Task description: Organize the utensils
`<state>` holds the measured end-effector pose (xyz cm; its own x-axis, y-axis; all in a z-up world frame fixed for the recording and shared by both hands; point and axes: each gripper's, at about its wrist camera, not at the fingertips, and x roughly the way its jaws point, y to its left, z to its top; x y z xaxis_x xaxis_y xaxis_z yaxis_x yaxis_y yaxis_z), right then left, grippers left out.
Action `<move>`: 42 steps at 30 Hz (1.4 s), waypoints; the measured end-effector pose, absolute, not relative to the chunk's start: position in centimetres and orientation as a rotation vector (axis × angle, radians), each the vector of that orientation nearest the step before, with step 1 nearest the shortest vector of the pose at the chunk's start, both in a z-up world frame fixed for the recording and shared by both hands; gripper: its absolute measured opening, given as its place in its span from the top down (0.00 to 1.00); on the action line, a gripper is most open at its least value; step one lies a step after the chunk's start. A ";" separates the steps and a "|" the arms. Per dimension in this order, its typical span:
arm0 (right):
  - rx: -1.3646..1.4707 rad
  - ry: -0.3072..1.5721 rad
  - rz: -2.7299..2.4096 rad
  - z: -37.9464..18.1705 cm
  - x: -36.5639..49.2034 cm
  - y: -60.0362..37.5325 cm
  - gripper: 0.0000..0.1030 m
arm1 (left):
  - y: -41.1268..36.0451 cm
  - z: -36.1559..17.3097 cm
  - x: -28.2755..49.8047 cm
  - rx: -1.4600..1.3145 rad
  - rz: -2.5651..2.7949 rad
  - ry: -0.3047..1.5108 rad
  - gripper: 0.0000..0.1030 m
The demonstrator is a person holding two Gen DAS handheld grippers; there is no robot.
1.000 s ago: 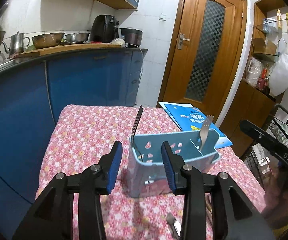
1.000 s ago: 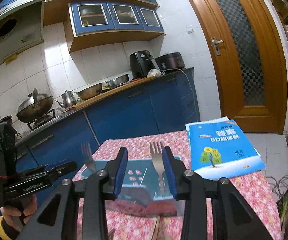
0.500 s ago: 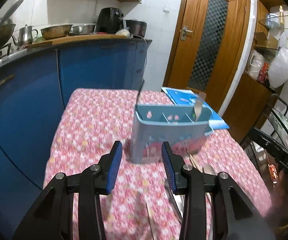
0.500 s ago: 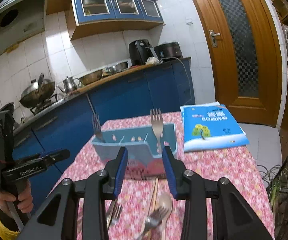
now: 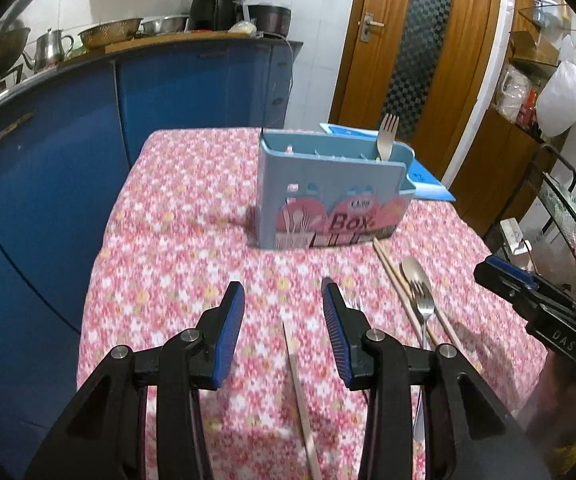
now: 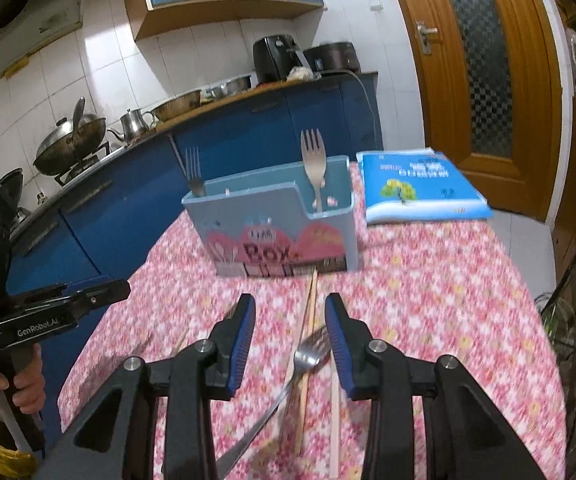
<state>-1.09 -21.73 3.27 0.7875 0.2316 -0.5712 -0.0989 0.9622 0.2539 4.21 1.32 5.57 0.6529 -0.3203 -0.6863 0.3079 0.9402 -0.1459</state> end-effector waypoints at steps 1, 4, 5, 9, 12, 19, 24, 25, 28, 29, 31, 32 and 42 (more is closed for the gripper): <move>0.220 0.650 0.179 2.9 -1.2 -21.7 0.62 | 1.3 5.4 4.1 -0.020 -0.355 0.789 0.60; 0.232 0.679 0.178 2.0 -1.3 -21.7 0.62 | 1.4 4.6 3.8 -0.031 -0.352 0.814 0.60; 0.234 0.686 0.177 1.8 -1.2 -21.6 0.62 | 1.4 4.4 3.7 -0.034 -0.349 0.821 0.60; 0.238 0.722 0.166 0.5 -1.0 -21.6 0.62 | 1.5 3.5 3.4 -0.044 -0.334 0.838 0.60; 0.245 0.756 0.165 -0.5 -0.7 -21.5 0.62 | 1.5 2.8 3.3 -0.043 -0.322 0.852 0.60; 0.276 0.805 0.190 -2.1 0.1 -21.3 0.62 | 1.2 1.6 3.3 -0.020 -0.296 0.870 0.60; 0.288 0.828 0.187 -2.6 0.8 -21.2 0.62 | 1.2 0.8 3.5 -0.024 -0.301 0.891 0.60; 0.293 0.833 0.185 -2.7 1.0 -21.3 0.62 | 1.1 0.7 3.5 -0.024 -0.303 0.893 0.60; 0.311 0.845 0.185 -3.0 1.6 -21.4 0.62 | 1.1 0.4 3.6 -0.026 -0.307 0.900 0.60; 0.323 0.850 0.184 -3.2 1.9 -21.6 0.62 | 1.1 0.3 3.6 -0.027 -0.309 0.902 0.60; 0.340 0.854 0.187 -3.4 2.3 -21.7 0.62 | 1.0 0.2 3.7 -0.028 -0.310 0.906 0.60; 0.348 0.851 0.189 -3.4 2.6 -21.8 0.62 | 1.0 0.1 3.7 -0.028 -0.310 0.908 0.60; 0.432 0.880 0.238 -4.1 4.6 -22.7 0.90 | 1.3 -0.4 4.2 -0.029 -0.305 0.939 0.60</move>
<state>4.59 -22.70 -4.09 0.6185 0.3739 -0.6912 -0.0250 0.8885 0.4582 4.22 1.27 -0.36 0.5507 -0.2707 -0.7896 0.2455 0.9566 -0.1568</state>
